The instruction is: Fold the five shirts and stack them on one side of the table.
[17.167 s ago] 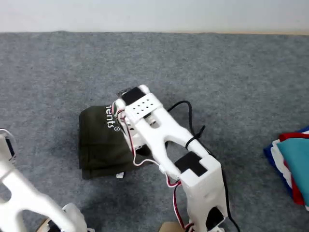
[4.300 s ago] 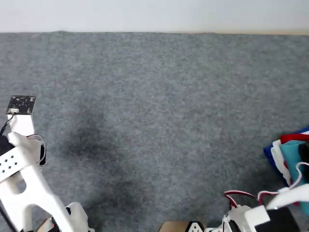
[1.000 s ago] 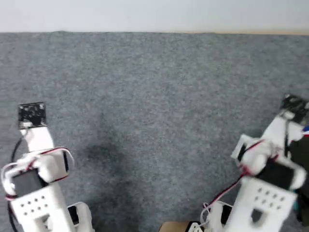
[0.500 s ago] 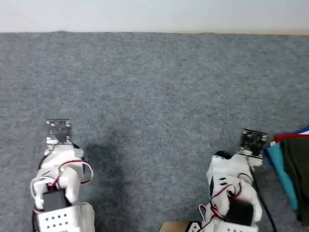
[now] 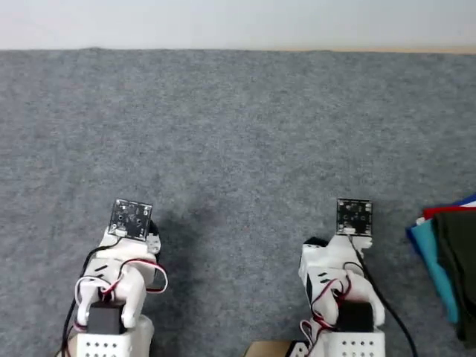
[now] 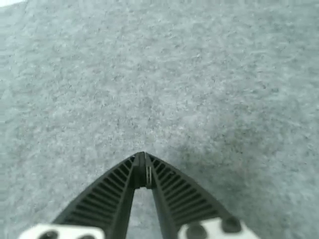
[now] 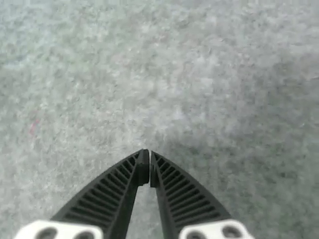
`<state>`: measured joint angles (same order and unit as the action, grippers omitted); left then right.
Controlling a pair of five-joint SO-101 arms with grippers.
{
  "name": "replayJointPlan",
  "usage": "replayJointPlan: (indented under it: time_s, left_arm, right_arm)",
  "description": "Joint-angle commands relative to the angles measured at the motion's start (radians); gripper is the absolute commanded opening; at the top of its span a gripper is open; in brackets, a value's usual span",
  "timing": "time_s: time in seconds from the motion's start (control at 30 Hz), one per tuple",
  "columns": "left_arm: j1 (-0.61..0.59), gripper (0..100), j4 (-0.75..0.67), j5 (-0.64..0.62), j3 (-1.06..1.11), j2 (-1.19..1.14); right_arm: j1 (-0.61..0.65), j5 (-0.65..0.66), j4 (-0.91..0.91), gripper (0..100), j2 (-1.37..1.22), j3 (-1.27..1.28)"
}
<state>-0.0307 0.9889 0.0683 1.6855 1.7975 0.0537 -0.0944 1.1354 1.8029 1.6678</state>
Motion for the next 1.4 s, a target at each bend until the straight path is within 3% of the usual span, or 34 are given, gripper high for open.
replayJointPlan:
  time_s: [0.0,0.13,0.5,1.37]
  left_arm:
    - [0.009,0,-0.017,-0.005,-0.002,-0.005]
    - [0.012,0,0.012,-0.009,-0.002,-0.006]
    - [0.009,0,0.238,-0.011,-0.002,0.0]
    - [0.009,0,0.232,-0.009,-0.002,0.0]
  right_arm:
    - [0.008,0.0,0.038,0.9,0.012,0.015]
    - [0.001,-0.006,0.173,1.0,0.012,0.015]
    - [-0.025,-0.002,0.17,1.1,0.012,0.015]
    - [-0.025,-0.002,0.17,1.1,0.012,0.015]
